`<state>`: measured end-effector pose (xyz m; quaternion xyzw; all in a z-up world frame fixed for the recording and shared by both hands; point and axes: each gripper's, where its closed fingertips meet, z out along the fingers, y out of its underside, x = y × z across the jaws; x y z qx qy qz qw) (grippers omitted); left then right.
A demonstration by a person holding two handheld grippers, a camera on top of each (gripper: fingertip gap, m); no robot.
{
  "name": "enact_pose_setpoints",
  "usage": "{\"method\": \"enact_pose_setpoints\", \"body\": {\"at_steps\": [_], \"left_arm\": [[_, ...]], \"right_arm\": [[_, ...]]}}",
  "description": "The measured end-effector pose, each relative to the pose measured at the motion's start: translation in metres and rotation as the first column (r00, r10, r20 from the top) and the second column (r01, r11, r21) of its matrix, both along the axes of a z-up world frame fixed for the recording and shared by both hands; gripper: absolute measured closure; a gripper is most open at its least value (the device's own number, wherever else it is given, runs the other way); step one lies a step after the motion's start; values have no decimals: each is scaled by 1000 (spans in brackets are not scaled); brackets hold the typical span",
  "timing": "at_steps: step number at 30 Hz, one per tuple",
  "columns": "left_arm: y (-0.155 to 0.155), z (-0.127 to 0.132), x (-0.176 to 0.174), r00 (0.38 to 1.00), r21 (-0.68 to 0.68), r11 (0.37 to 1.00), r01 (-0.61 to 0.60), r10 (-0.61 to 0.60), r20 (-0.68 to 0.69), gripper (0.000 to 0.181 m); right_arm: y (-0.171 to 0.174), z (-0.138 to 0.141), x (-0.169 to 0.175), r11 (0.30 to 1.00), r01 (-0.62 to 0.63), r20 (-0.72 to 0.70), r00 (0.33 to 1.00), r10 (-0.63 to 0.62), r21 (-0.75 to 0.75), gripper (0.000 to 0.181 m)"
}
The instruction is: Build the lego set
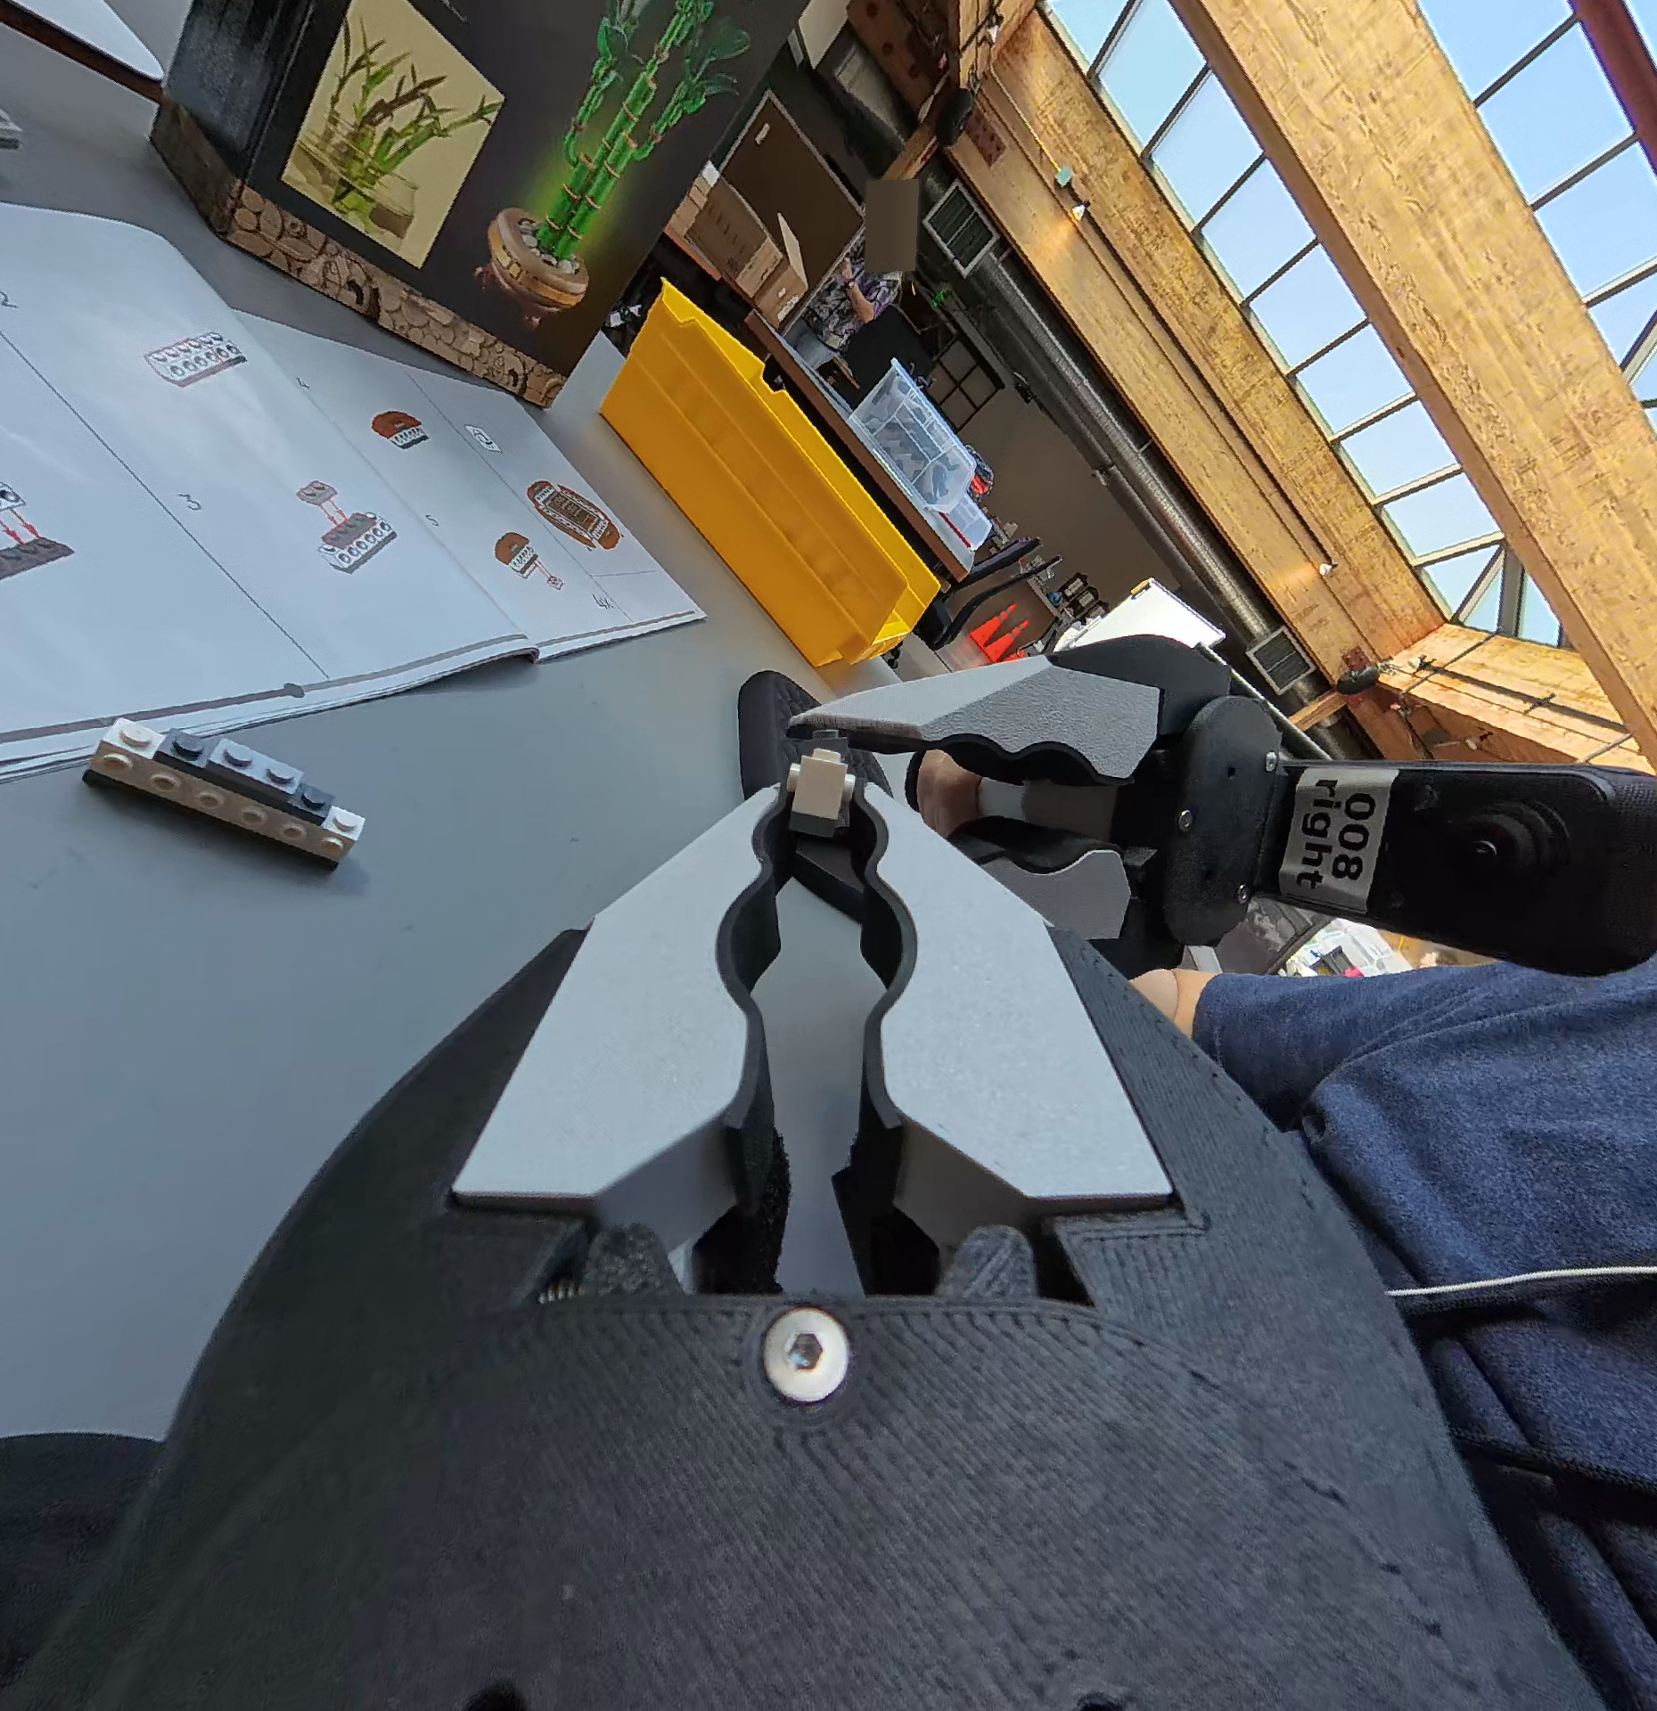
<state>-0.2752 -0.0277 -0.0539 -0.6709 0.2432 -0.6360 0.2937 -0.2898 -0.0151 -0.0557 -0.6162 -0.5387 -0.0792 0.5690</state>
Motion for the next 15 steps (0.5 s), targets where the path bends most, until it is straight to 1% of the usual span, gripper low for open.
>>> {"method": "enact_pose_setpoints", "body": {"at_steps": [1,3,4,6,7,9,10,12,13,14,15], "left_arm": [[-1,0,0,1000,18,1000,7,-7,-2,172],[-4,4,-2,999,75,996,38,-38,2,172],[-6,5,-3,998,112,992,64,-63,-10,169],[-6,8,-9,995,226,970,93,-80,-66,147],[-7,10,-13,991,304,946,112,-84,-104,141],[-11,14,-19,978,463,869,173,-97,-182,138],[-14,14,-19,967,533,818,215,-101,-235,138],[-16,10,-18,937,653,701,287,-62,-345,140],[-17,10,-16,923,692,649,317,-43,-383,140],[-21,11,-13,913,715,608,347,-45,-405,141],[-25,13,-11,907,727,577,372,-60,-417,146]], "right_arm": [[-1,0,0,1000,-15,-6,1000,15,-26,163],[-4,4,-3,994,-60,-75,996,53,-93,164],[-7,4,-3,985,-91,-104,992,76,-144,164],[-11,5,-2,955,-139,-169,981,97,-261,163],[-14,6,-1,933,-169,-198,974,109,-317,163],[-15,10,3,902,-203,-244,963,114,-380,163],[-17,10,3,882,-229,-254,958,130,-412,163],[-26,9,1,841,-278,-255,951,173,-464,163],[-29,7,1,824,-283,-240,953,184,-490,163],[-29,5,1,822,-273,-221,958,183,-499,163],[-31,2,2,818,-268,-198,961,192,-509,163]]}}
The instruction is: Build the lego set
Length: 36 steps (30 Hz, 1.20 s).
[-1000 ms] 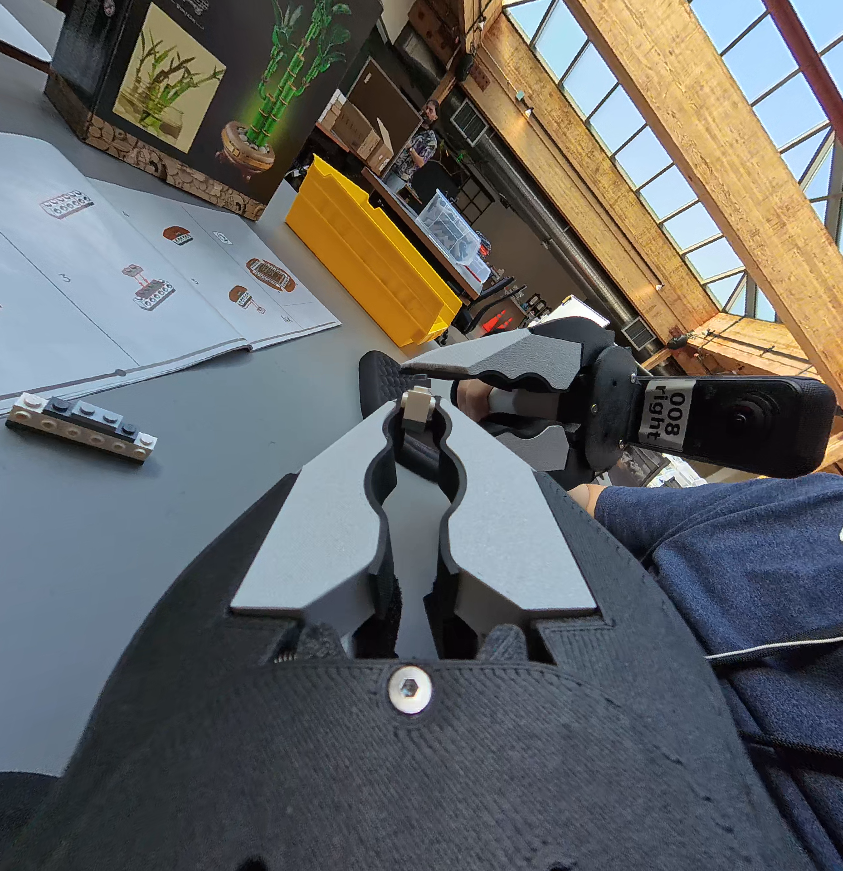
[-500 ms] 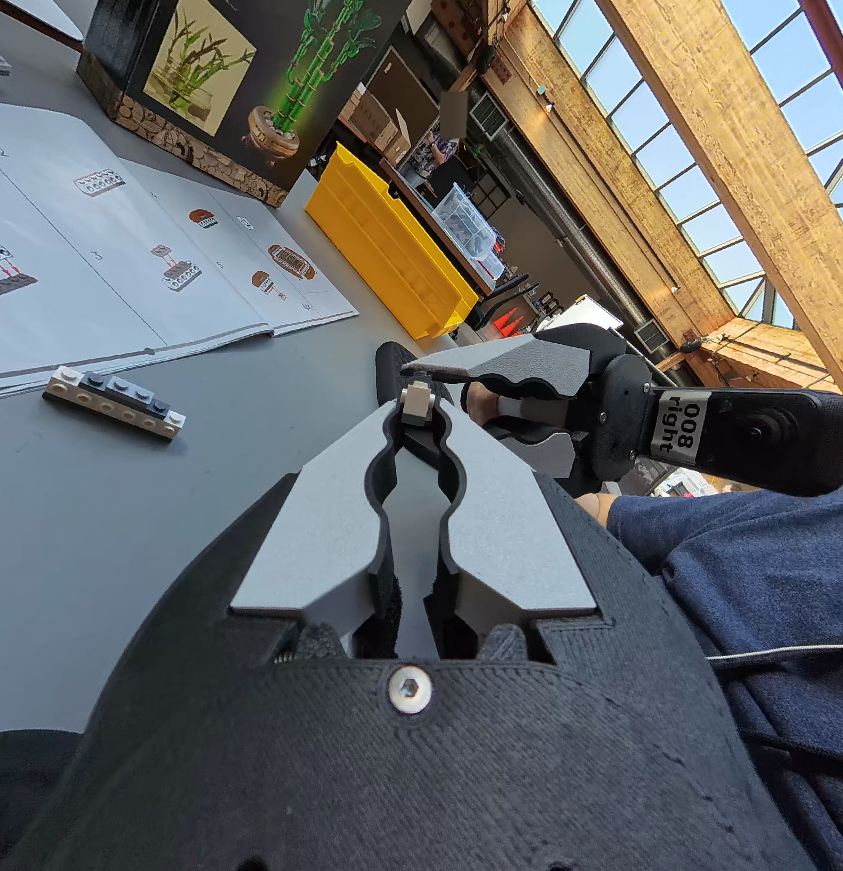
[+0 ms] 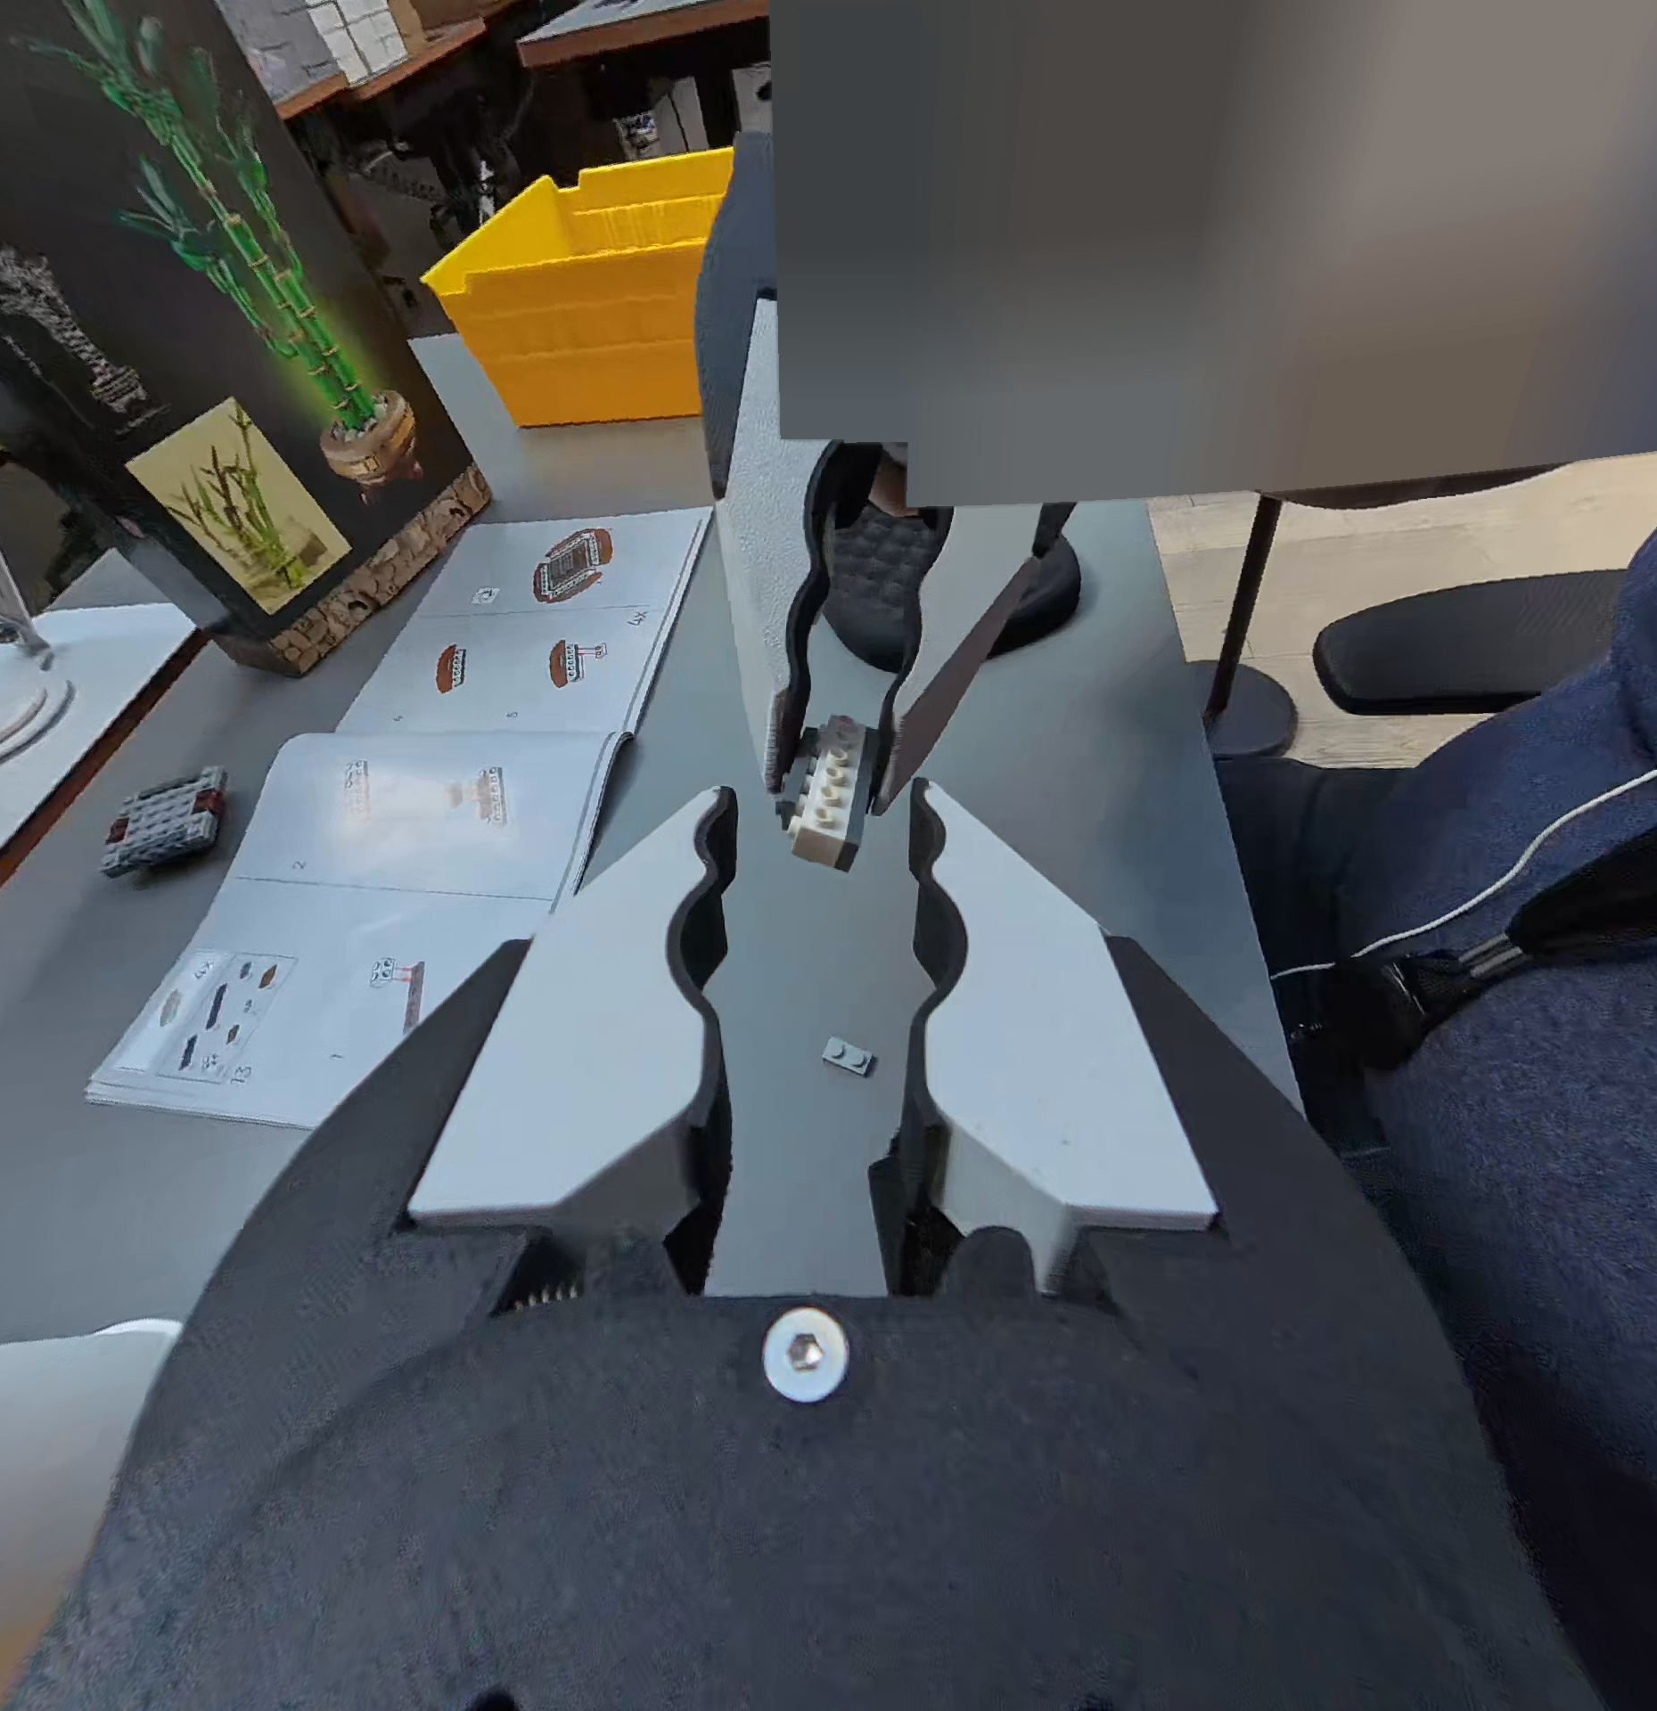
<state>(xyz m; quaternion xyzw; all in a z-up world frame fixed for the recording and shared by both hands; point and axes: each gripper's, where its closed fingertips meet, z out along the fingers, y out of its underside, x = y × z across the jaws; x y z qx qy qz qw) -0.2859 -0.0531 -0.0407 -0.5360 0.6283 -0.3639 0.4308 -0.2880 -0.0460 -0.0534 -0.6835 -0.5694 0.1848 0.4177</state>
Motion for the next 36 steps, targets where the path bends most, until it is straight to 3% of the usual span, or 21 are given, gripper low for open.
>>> {"method": "enact_pose_setpoints", "body": {"at_steps": [6,12,21,27,31,36], "left_arm": [[-11,-10,6,990,76,993,91,-83,-110,162],[-16,-11,8,990,173,979,104,-85,-114,163],[-22,-12,5,989,150,982,113,-96,-114,164],[-23,0,3,995,139,986,90,-83,-57,163],[-25,4,3,996,139,987,86,-82,-33,163],[-25,2,3,996,122,989,86,-82,-38,163]], "right_arm": [[-9,-4,-2,999,-36,31,999,37,-31,162],[-15,-5,0,997,-56,38,998,59,-61,163],[-22,-4,-4,991,-104,21,994,107,-84,163],[-23,8,-7,990,-140,-57,988,141,22,161],[-24,12,-7,978,-141,-20,989,145,152,162],[-24,9,-7,982,-118,6,993,118,151,164]]}}
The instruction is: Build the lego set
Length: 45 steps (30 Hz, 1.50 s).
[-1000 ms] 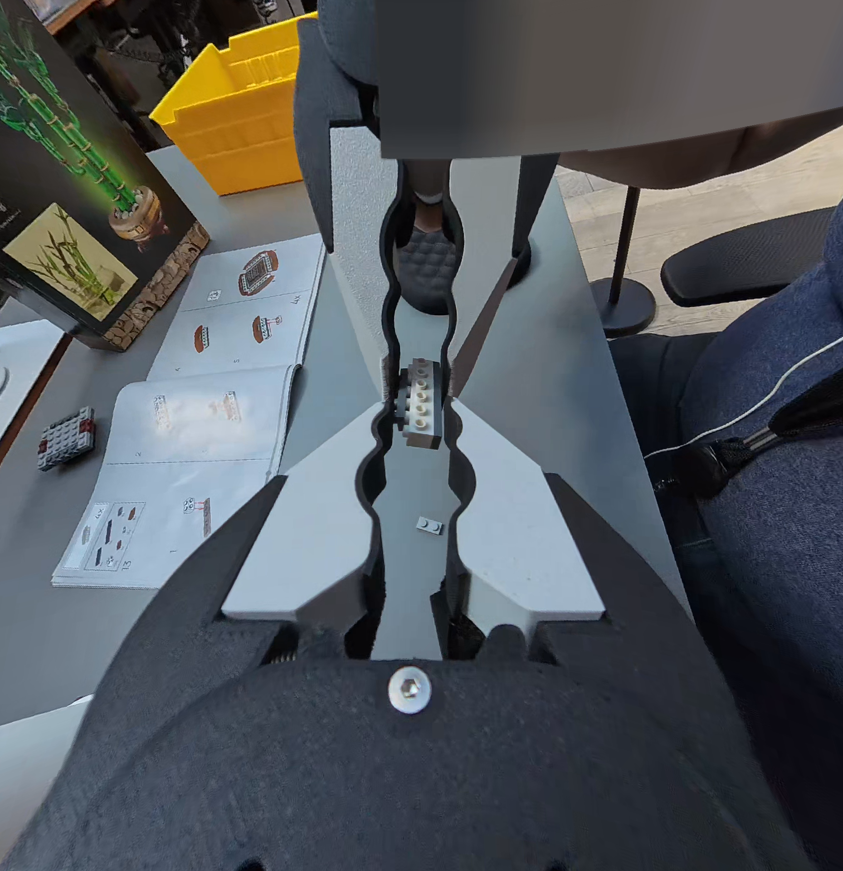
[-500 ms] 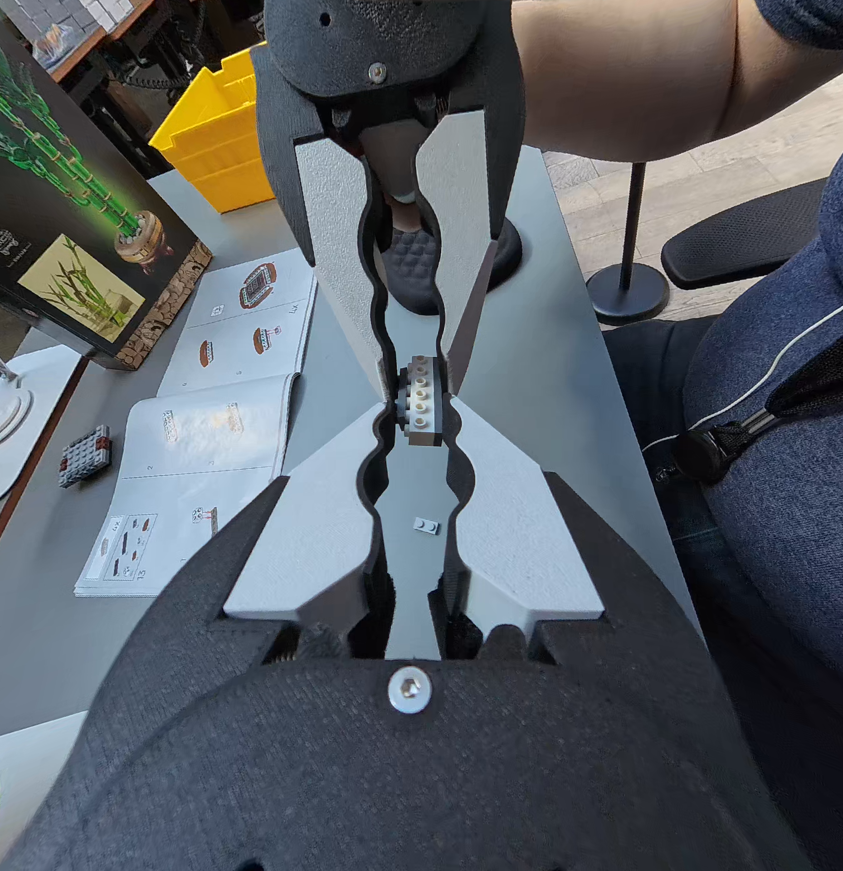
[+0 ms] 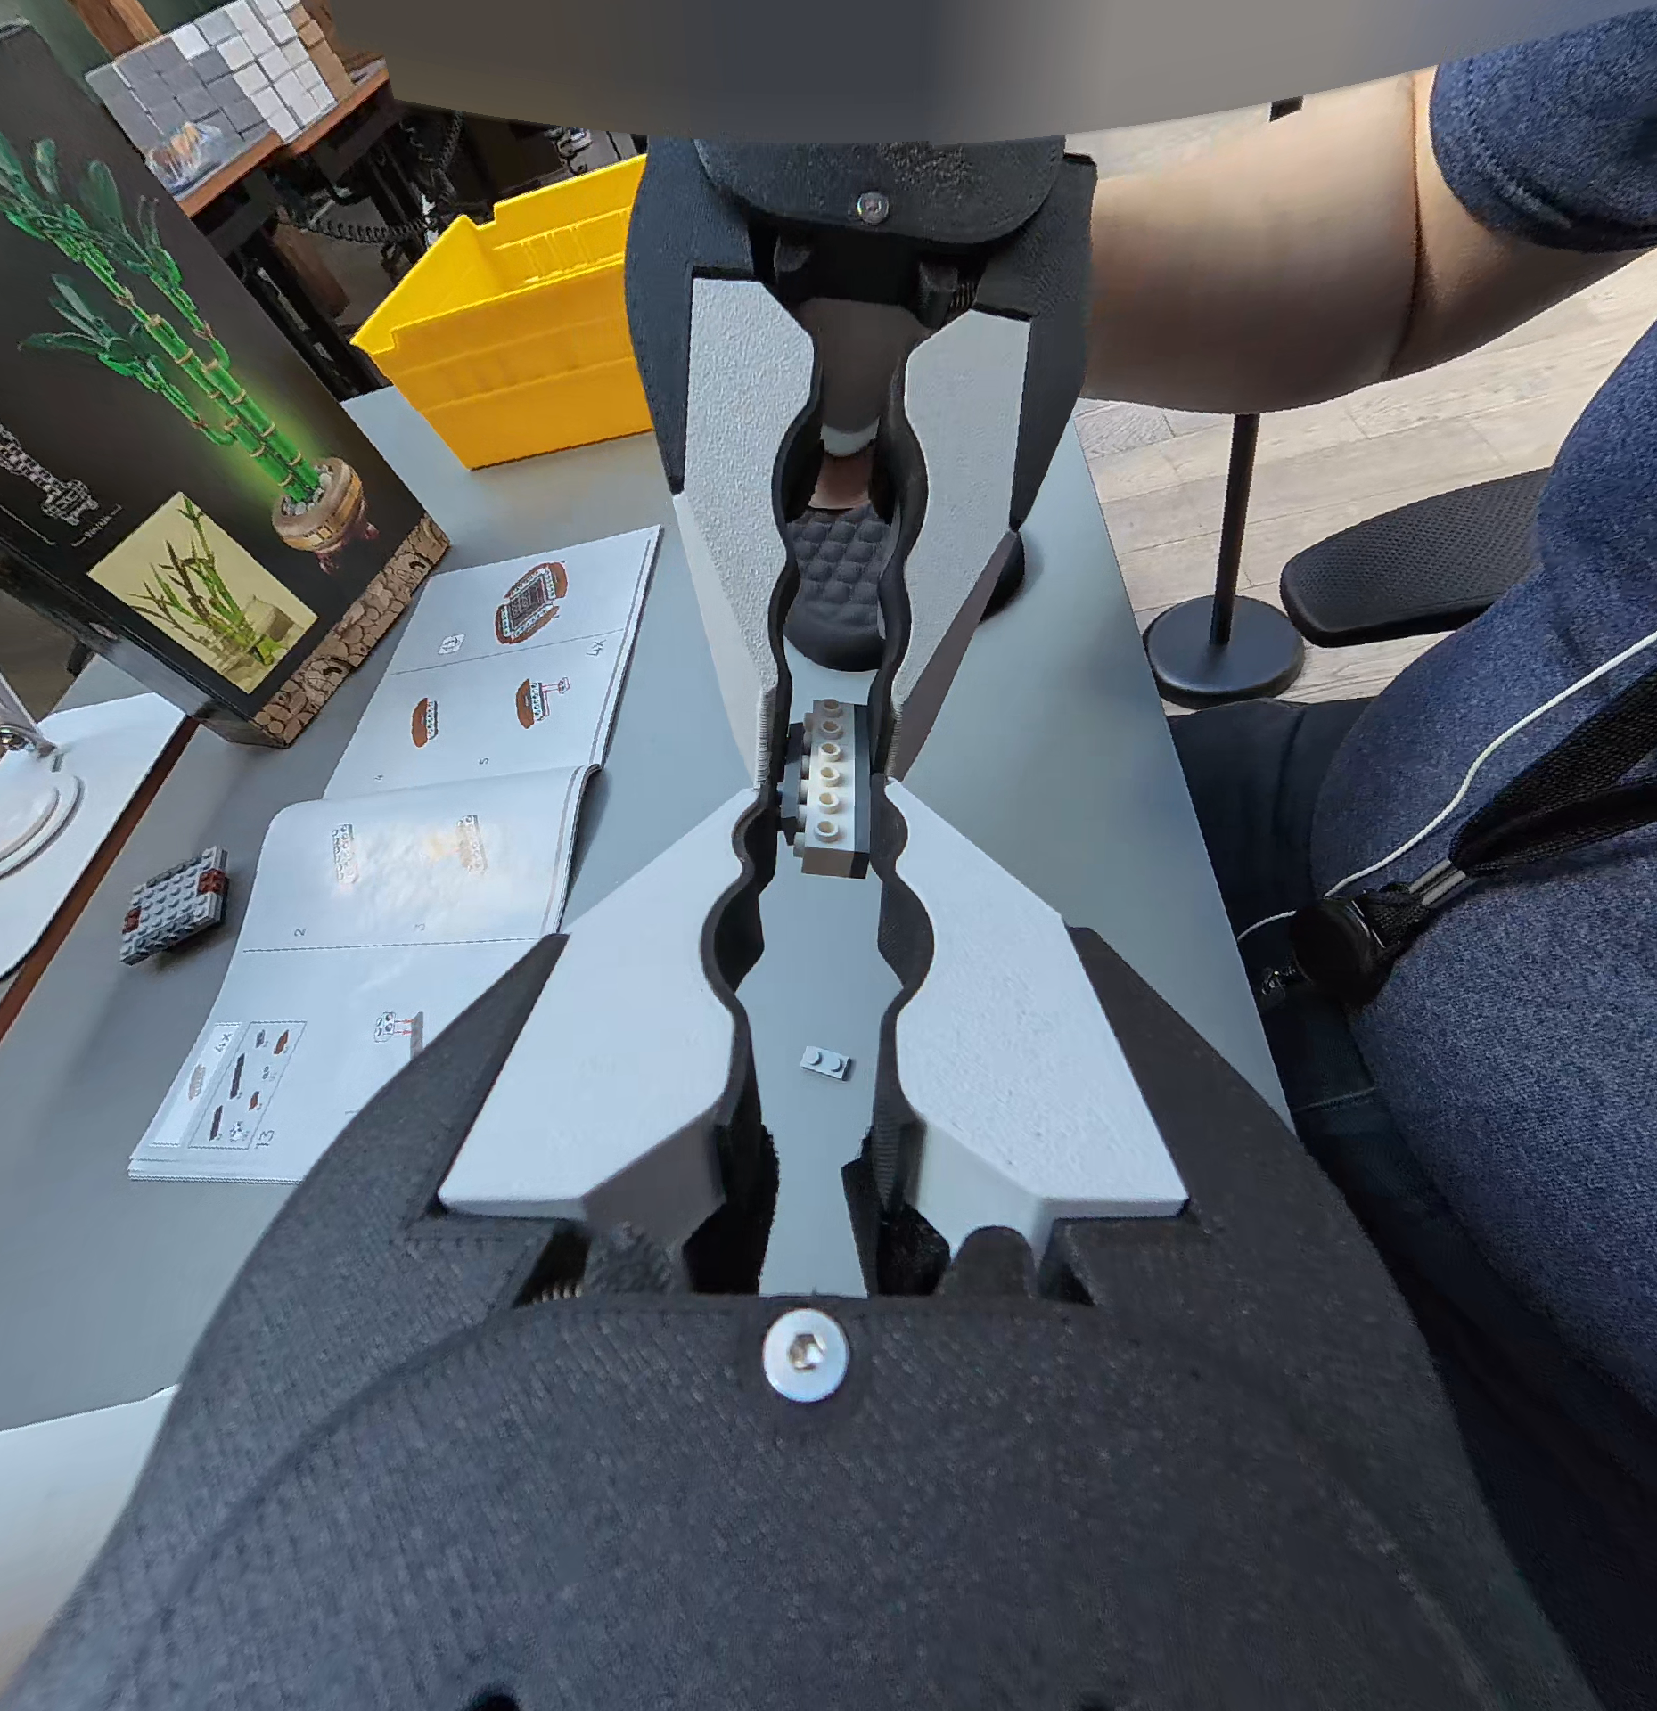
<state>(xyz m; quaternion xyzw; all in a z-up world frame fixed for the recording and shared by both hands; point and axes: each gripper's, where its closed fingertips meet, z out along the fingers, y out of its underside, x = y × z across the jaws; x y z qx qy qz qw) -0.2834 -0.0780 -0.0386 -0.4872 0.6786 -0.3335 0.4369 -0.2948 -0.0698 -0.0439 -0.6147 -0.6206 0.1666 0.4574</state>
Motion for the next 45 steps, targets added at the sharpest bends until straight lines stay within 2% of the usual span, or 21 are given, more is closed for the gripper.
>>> {"method": "enact_pose_setpoints", "body": {"at_steps": [5,7,9,11,22,29,31,34,40,45], "left_arm": [[-2,-8,-1,1000,-15,1000,2,-2,-11,163],[-1,-5,-2,1000,-33,999,2,-1,8,163],[-3,0,-4,999,-77,997,18,-16,27,163],[-4,3,-4,999,-102,995,21,-16,48,163],[-6,18,-3,985,-165,986,24,5,170,163],[-8,18,-1,984,-138,990,20,5,177,163],[-9,18,-1,985,-127,992,23,-1,174,163],[-10,20,-1,985,-117,993,23,-3,172,163],[-10,23,-2,984,-85,996,21,-5,179,163],[-11,25,-2,982,-72,997,21,-7,186,163]], "right_arm": [[-1,-7,0,1000,11,35,999,-11,2,164],[-1,-4,-3,999,17,-29,999,-19,-48,163],[-5,1,-5,990,-27,-109,994,12,-137,162],[-5,6,-4,985,-54,-162,986,27,-162,161],[-7,20,-3,993,-98,-330,941,72,-63,161],[-10,20,-1,983,-129,-382,921,72,-128,159],[-6,16,1,984,-105,-379,925,44,-143,148],[-8,14,3,977,-122,-401,915,43,-174,154],[-12,20,7,930,-194,-491,871,18,-311,152],[-17,28,8,878,-275,-573,820,1,-392,160]]}}
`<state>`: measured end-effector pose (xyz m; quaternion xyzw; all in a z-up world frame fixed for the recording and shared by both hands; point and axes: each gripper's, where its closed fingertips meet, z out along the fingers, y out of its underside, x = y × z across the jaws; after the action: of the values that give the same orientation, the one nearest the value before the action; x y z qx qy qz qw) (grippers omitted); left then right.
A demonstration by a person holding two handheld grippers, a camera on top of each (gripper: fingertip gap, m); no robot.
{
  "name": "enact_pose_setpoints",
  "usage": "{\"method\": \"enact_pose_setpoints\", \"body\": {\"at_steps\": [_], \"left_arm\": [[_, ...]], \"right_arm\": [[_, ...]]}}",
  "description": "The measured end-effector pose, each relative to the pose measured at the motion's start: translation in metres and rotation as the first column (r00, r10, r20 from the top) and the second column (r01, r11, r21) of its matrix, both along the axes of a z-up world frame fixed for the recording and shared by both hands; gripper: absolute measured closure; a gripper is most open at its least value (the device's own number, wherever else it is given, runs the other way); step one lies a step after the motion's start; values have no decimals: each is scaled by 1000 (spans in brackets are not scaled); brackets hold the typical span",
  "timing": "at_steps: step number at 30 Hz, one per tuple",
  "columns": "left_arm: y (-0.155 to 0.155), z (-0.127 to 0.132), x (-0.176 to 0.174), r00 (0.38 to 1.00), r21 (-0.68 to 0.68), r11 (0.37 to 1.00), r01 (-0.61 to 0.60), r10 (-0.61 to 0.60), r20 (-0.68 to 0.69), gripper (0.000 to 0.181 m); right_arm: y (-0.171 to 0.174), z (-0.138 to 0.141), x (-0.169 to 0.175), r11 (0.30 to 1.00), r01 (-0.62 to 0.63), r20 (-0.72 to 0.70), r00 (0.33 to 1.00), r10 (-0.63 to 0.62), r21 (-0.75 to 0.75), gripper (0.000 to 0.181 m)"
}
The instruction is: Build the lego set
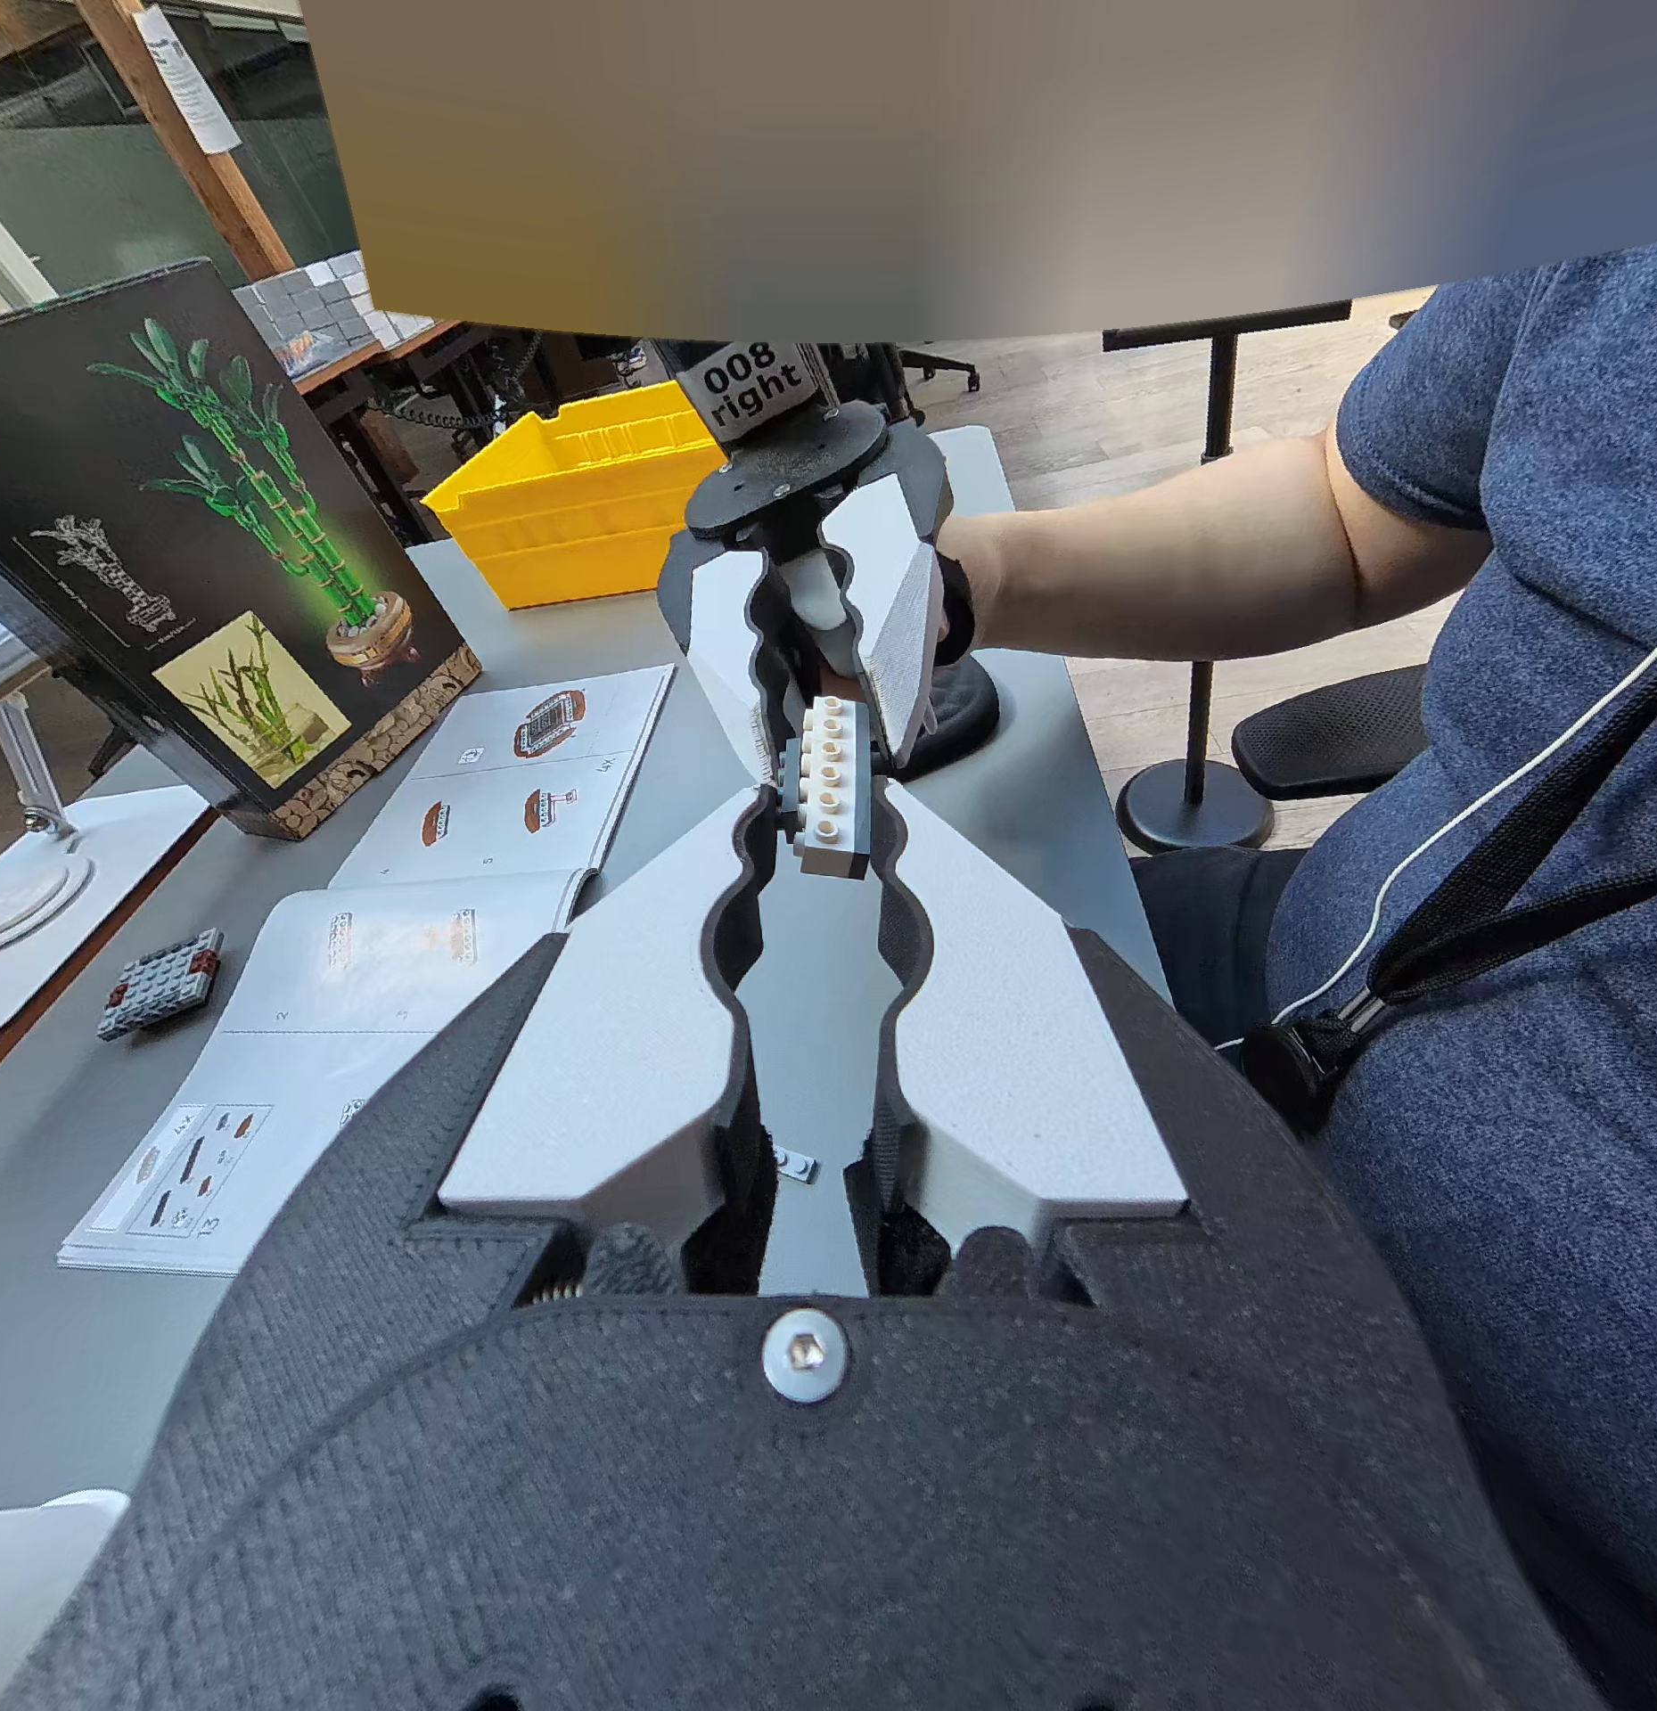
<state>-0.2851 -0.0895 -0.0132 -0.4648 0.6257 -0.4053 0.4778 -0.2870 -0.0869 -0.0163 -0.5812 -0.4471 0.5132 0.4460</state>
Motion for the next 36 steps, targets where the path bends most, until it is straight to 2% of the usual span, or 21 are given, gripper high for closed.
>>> {"method": "enact_pose_setpoints", "body": {"at_steps": [7,14,21,32,36], "left_arm": [[6,-6,0,999,-17,1000,-19,18,-48,163],[9,-15,2,995,-19,999,-37,35,-98,163],[6,-17,3,996,-89,996,-17,9,-93,163],[-2,0,9,999,-157,988,6,2,51,164],[-9,-2,15,998,-163,986,19,-9,63,164]], "right_arm": [[5,1,0,997,70,-29,997,-69,44,163],[10,-4,2,987,122,-1,992,-123,106,164],[7,-3,3,969,141,-4,990,-143,204,164],[0,26,3,973,171,-248,960,-129,154,163],[-5,29,-1,972,173,-278,953,-124,159,164]]}}
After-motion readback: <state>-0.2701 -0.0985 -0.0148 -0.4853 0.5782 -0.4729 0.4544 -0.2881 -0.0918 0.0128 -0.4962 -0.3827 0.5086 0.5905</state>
